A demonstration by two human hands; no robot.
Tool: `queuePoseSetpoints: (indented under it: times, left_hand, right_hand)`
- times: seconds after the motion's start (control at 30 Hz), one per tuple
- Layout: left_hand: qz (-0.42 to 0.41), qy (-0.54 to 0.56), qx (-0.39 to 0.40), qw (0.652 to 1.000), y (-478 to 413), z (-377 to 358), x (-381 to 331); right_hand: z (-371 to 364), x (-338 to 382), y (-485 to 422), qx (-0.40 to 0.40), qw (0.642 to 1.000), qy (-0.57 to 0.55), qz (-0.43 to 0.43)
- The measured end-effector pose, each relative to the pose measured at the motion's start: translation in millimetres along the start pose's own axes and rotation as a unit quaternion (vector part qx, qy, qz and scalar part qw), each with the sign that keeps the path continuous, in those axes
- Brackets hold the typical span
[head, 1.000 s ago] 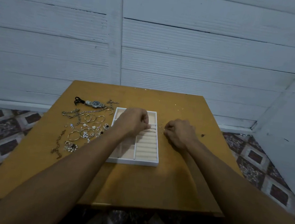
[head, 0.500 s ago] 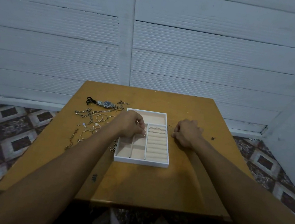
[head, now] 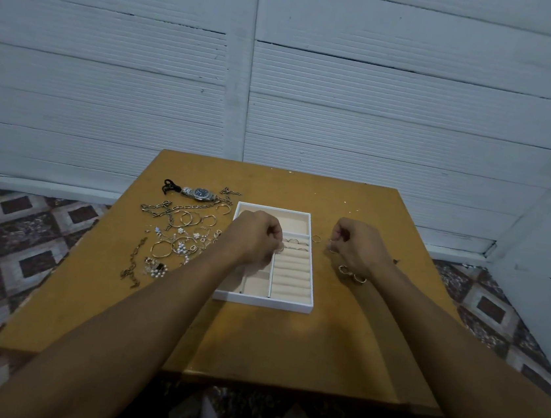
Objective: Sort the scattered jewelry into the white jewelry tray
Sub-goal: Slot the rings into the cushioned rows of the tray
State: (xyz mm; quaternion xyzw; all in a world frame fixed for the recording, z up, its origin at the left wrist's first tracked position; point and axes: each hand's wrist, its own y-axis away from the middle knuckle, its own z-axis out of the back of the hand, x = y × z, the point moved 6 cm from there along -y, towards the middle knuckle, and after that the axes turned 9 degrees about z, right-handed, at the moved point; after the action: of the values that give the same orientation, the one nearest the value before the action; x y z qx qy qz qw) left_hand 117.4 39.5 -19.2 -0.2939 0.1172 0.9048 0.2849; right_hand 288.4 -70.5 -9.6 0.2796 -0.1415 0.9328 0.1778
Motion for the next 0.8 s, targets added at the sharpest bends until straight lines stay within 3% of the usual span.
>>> queuePoseSetpoints:
  times: [0.2, 0.43, 0.8]
  left_hand:
    - [-0.01, -0.039, -0.001, 0.999, 1.1, -7.5, -3.3]
    - [-0.079, -0.147, -0.038, 0.985, 8.9, -5.9, -10.9]
    - [-0.147, -0.232, -0.061, 0.96, 31.6, -6.7, -13.6]
  right_hand:
    - [2.3, 6.4, 8.0, 0.0, 1.0, 0.009, 0.02]
    - [-1.4, 5.2, 15.8, -0.005, 1.0, 0.012, 0.028]
    - [-0.2, 6.7, 22.7, -0.017, 0.999, 0.01, 0.028]
